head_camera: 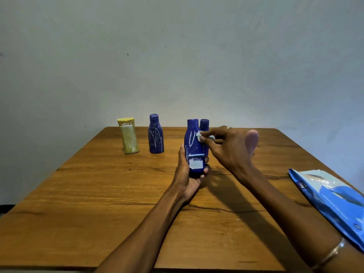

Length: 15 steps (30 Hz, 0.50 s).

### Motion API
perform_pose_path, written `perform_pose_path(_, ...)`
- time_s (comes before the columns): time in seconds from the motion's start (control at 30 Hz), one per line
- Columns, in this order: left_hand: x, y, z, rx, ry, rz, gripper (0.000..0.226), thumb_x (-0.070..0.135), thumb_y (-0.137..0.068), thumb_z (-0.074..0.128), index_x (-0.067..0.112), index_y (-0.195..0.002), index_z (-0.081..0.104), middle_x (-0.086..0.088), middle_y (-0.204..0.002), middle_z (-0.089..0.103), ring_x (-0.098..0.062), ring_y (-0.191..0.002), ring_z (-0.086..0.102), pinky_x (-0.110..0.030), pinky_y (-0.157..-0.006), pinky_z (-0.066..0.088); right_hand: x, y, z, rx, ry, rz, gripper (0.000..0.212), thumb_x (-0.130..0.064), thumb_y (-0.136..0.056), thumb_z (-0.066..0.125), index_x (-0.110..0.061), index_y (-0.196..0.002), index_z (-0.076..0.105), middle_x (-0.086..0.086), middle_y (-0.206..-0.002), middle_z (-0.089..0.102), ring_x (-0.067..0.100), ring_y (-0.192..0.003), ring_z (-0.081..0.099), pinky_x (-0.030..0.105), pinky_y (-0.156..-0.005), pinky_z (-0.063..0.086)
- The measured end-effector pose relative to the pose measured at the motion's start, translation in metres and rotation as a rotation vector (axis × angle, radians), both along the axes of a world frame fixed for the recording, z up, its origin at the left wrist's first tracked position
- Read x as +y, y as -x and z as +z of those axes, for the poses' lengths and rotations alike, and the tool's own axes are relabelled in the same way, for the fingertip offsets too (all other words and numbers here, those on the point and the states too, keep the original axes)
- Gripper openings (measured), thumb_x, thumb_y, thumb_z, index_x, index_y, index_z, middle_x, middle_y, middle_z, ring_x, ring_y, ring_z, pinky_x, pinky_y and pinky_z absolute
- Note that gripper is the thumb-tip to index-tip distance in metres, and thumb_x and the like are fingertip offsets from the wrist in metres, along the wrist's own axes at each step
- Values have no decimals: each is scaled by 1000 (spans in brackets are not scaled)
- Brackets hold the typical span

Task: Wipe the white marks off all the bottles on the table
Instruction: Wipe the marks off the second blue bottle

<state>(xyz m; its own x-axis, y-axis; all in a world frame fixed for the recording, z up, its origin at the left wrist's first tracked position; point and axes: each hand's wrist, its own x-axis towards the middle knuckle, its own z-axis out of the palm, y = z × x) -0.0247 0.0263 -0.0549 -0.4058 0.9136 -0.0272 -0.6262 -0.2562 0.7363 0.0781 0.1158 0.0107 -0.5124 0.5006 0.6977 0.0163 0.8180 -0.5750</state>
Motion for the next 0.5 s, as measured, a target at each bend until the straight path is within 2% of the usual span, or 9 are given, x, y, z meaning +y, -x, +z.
perform_pose_path(0.13, -1, 0, 2, -9, 12, 14, 64, 65, -100, 36, 13, -131, 58, -6, -83, 65, -14, -63, 56, -22, -49, 42, 3, -1, 7, -139, -42, -48, 25, -25, -90, 77, -14, -112, 77, 9, -115, 76, 13, -101, 70, 10, -70, 53)
perform_pose_path(0.23, 0, -4, 2, -12, 7, 25, 63, 63, -101, 39, 13, -134, 58, -8, -86, 66, -15, -67, 57, -23, -50, 45, 5, 6, 23, -19, -91, -89, 24, -28, -89, 79, -15, -109, 79, 8, -108, 77, 14, -94, 71, 24, -75, 61)
perform_pose_path(0.33, 2, -5, 4, -80, -43, 58, 57, 57, -102, 44, 12, -133, 59, -8, -94, 69, -15, -75, 62, -27, -58, 51, 3, 16, 29, 82, -150, -140, 23, -28, -90, 78, -17, -109, 80, 6, -102, 77, 13, -88, 71, 34, -75, 63)
perform_pose_path(0.43, 2, -4, 2, -84, -23, 83, 55, 56, -101, 47, 13, -130, 62, -9, -100, 70, -15, -82, 64, -29, -66, 53, -3, 18, 18, 35, -262, -131, 23, -25, -91, 76, -16, -113, 79, 9, -105, 72, 15, -89, 68, 29, -75, 60)
perform_pose_path(0.5, 3, -2, -1, -85, -6, 111, 54, 57, -100, 48, 15, -128, 64, -11, -109, 68, -17, -91, 61, -31, -76, 52, -7, 15, 7, -92, -352, -82, 27, -19, -91, 76, -15, -118, 77, 14, -114, 66, 19, -96, 68, 23, -80, 54)
